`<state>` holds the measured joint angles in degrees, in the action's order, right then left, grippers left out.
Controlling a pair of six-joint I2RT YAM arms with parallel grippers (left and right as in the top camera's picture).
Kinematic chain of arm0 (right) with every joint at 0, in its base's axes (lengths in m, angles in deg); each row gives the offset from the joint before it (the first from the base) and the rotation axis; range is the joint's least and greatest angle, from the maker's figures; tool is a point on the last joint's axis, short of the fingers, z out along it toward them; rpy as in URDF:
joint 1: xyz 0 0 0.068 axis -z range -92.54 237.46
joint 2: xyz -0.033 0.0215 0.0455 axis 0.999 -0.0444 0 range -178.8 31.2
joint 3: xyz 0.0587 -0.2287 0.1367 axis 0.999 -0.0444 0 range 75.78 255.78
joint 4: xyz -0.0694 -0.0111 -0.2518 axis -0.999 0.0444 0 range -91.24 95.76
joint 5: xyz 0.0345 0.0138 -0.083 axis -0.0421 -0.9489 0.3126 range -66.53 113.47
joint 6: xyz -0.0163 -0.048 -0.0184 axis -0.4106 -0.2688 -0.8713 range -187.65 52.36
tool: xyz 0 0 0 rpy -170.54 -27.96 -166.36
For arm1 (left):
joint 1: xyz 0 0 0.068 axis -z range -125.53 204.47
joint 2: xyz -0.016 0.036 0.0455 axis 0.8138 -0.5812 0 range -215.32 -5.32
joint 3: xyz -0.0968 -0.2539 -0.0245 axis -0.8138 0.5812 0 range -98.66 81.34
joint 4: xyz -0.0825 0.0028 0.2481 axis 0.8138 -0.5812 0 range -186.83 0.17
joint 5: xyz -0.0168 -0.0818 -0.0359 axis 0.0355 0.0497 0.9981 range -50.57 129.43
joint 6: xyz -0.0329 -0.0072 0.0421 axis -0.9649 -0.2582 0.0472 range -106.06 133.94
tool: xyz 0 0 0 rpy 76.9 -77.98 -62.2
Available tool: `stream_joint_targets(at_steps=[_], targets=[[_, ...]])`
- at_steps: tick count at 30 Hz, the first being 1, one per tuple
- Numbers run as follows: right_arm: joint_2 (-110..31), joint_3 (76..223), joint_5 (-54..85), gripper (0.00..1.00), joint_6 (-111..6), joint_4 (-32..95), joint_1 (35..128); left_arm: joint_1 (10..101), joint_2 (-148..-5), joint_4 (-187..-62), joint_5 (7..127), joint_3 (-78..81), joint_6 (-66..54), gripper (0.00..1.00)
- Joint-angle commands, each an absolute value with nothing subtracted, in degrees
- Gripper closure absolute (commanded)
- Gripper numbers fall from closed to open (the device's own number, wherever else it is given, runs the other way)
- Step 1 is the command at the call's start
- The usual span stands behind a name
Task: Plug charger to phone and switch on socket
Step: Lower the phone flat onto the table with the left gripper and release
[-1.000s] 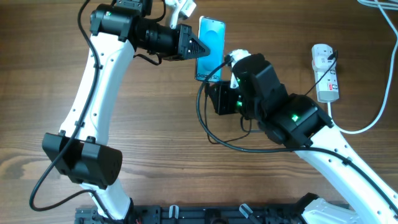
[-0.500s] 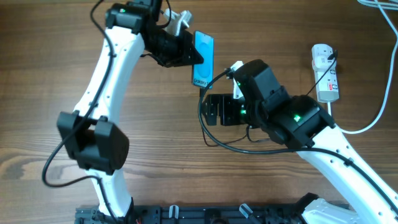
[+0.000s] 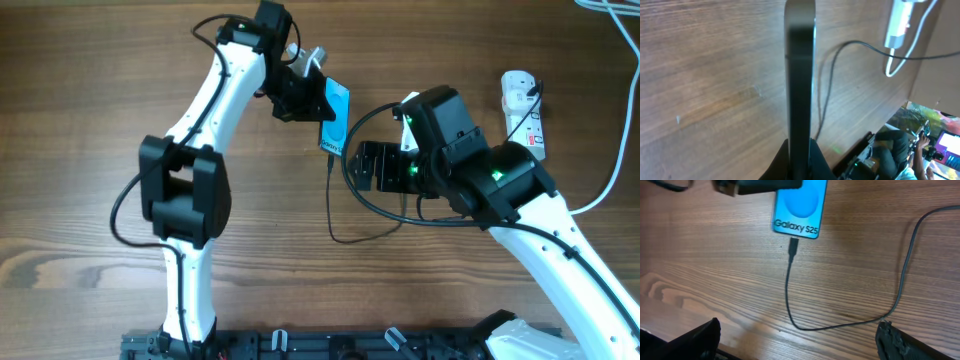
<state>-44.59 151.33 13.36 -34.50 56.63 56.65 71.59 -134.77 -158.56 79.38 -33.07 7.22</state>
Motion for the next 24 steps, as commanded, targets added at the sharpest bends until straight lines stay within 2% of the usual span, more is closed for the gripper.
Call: stream_joint_targets(at_steps=[1, 19, 24], targets=[[-43.8, 152.3, 12.3, 0.0, -34.5, 56.7, 56.8, 71.7, -138.7, -156.6, 79.8, -32.9, 7.0, 0.96], [-45.4, 152.2, 11.3, 0.0, -34.4, 56.7, 56.8, 71.7, -145.2, -149.5, 78.5, -31.7, 7.0, 0.96], [-45.5, 152.2, 11.3, 0.0, -34.4, 56.7, 56.8, 71.7, -145.2, -149.4, 73.7, -30.3, 7.0, 0.87]])
